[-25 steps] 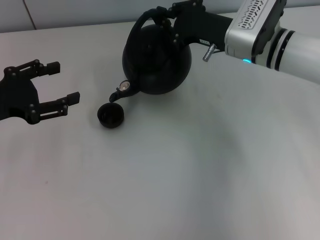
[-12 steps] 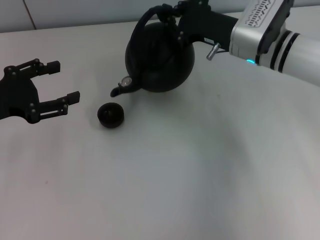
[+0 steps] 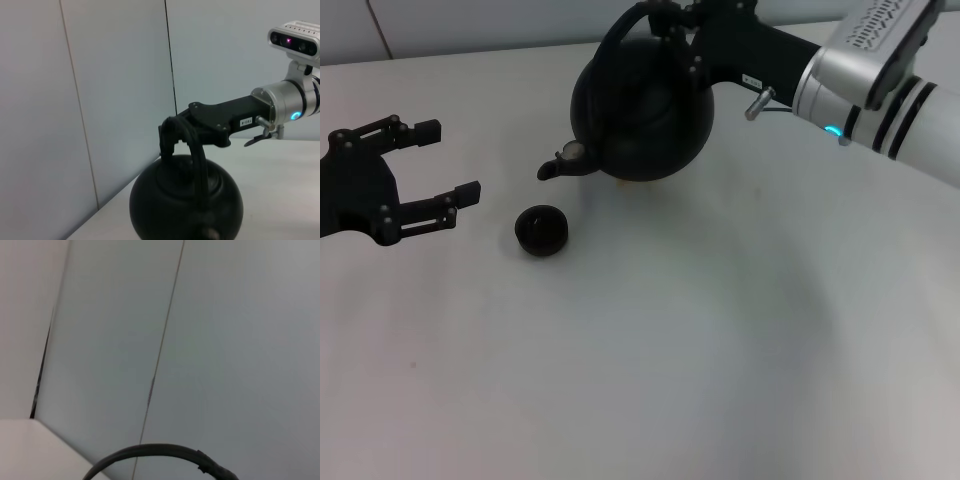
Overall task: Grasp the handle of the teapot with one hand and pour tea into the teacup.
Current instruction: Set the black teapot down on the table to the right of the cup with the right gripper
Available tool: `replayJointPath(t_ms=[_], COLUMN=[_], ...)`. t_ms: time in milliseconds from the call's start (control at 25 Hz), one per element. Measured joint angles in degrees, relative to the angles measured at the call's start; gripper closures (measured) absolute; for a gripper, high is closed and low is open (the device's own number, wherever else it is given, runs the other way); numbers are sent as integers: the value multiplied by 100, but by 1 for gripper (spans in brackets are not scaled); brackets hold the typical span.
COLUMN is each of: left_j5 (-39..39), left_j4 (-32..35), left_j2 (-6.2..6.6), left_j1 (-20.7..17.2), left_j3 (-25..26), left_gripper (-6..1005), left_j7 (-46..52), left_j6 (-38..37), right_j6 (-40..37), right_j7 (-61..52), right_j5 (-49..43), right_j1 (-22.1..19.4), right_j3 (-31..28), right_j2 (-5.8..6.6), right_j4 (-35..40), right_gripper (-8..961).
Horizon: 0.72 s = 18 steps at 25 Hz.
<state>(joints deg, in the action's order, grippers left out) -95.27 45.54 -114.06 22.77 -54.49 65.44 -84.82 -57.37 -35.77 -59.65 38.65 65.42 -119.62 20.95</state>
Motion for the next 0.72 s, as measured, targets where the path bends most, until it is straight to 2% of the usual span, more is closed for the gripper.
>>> replayJointPath(t_ms=[240, 720], left_j5=[0, 0], left_j4=[0, -2], left_j2=[-2, 1], left_j1=[-12, -6], left_j3=[0, 0], left_gripper=[197, 197], left_j7=[-10, -13], left_j6=[0, -38], right_j6=[-95, -212], right_j7=[-12, -27], right_j5=[615, 1001], right_j1=[-136, -530], right_j3=[19, -40], right_j2=[0, -13], right_j4=[-106, -223], right_gripper=[856, 855])
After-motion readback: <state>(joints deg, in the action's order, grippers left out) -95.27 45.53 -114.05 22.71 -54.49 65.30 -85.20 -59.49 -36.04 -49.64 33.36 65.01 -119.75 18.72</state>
